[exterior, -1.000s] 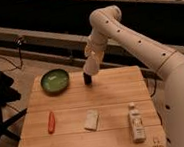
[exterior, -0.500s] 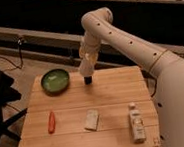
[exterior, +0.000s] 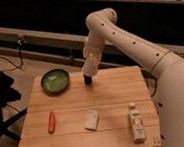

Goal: Place the ceramic cup over the eraser

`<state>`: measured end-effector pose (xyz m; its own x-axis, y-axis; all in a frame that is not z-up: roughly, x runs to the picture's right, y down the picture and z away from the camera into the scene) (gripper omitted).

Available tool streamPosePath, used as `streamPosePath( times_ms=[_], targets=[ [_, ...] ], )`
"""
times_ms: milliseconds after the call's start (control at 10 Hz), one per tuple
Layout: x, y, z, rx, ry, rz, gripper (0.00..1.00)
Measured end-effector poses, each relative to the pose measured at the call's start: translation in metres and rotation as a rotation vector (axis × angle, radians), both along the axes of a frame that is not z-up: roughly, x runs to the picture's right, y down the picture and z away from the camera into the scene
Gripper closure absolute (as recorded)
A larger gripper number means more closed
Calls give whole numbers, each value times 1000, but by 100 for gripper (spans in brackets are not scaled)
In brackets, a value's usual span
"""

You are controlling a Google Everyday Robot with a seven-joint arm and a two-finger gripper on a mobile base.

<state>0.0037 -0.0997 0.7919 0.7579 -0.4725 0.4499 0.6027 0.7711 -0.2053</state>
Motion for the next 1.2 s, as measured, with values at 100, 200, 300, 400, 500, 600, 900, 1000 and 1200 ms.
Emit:
streamPosePath(
  times_ms=[100, 200, 300, 400, 500, 600, 900, 1000, 1200],
  targets=[
    [-2, 0, 1, -3, -1, -3, 78],
    [4, 1, 4, -8, -5, -12, 66],
    [7, 3, 6, -12, -5, -16, 55],
    [8, 4, 9, -19, -7, -21, 42],
    [7, 5, 12, -25, -9, -25, 31],
    [6, 6, 14, -29, -11, -27, 23],
    [6, 8, 17, -38, -16, -37, 21],
    [6, 8, 17, -37, -6, -37, 29],
    [4, 8, 18, -38, 9, -32, 51]
  ],
)
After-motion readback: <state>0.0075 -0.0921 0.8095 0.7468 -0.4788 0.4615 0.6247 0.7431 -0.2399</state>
